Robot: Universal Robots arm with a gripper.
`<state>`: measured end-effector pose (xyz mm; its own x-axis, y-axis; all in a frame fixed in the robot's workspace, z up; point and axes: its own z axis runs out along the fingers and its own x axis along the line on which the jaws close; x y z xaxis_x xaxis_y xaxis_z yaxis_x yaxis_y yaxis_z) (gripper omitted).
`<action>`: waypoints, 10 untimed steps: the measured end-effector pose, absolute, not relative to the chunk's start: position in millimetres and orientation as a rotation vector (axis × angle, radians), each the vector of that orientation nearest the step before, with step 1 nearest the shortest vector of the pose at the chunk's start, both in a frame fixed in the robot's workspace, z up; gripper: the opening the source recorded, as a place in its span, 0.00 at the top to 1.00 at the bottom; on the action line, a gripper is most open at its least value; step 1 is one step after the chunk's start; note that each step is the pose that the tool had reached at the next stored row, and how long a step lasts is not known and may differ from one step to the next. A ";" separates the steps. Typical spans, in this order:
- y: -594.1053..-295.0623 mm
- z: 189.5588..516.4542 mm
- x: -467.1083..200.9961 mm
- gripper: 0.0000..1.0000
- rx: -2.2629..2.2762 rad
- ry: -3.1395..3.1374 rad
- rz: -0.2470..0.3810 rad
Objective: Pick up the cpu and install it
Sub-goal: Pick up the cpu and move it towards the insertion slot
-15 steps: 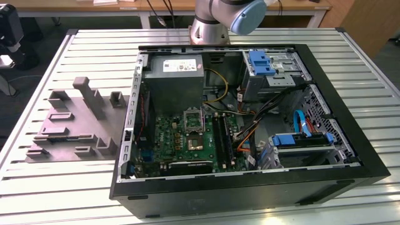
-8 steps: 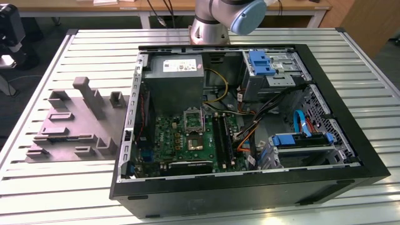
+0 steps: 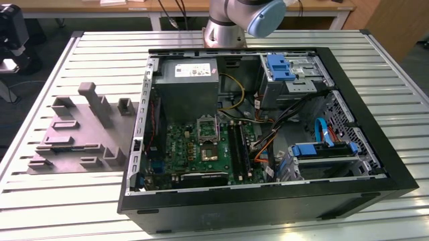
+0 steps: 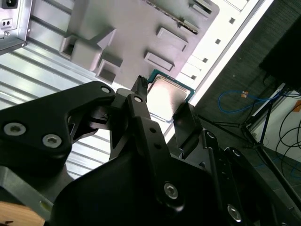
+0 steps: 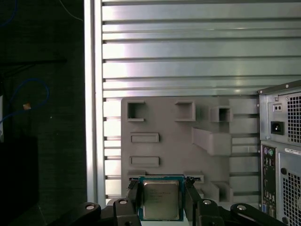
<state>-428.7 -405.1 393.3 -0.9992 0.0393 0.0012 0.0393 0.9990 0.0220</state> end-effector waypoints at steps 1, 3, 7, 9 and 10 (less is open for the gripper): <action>-405.1 393.3 -428.3 0.53 -0.062 -3.140 -0.035; -405.1 393.3 -427.7 0.53 -0.062 -3.140 -0.035; -405.1 393.3 -426.4 0.53 -0.062 -3.140 -0.035; -405.1 393.3 -425.7 0.53 -0.062 -3.140 -0.035; -405.1 393.4 -425.3 0.53 -0.062 -3.140 -0.035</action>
<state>-425.3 -405.1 393.4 -0.9992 0.0393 0.0013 0.0393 0.9990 0.0220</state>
